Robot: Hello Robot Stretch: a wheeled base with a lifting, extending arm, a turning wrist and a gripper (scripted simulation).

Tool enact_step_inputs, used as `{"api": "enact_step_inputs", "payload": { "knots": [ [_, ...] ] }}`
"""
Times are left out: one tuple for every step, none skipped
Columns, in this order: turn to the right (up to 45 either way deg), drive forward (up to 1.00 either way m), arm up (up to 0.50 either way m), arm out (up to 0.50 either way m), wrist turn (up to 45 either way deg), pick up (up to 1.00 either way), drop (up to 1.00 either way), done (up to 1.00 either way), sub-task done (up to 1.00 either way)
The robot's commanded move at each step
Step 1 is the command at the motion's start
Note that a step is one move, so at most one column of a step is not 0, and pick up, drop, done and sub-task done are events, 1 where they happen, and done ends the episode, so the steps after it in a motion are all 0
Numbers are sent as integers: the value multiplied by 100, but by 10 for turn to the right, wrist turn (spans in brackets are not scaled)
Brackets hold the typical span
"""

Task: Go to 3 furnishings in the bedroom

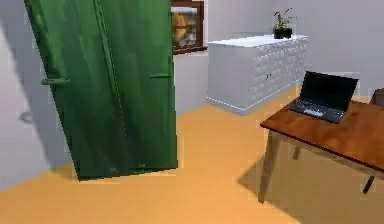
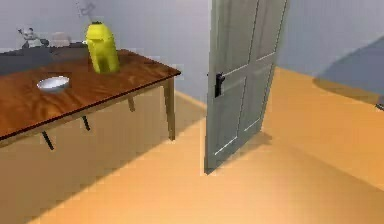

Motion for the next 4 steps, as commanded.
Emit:
{"api": "enact_step_inputs", "payload": {
  "knots": [
    [-450,0,0,0,0,0,0,0,0],
    [-60,0,0,0,0,0,0,0,0],
    [0,100,0,0,0,0,0,0,0],
    [-30,0,0,0,0,0,0,0,0]
  ]
}}
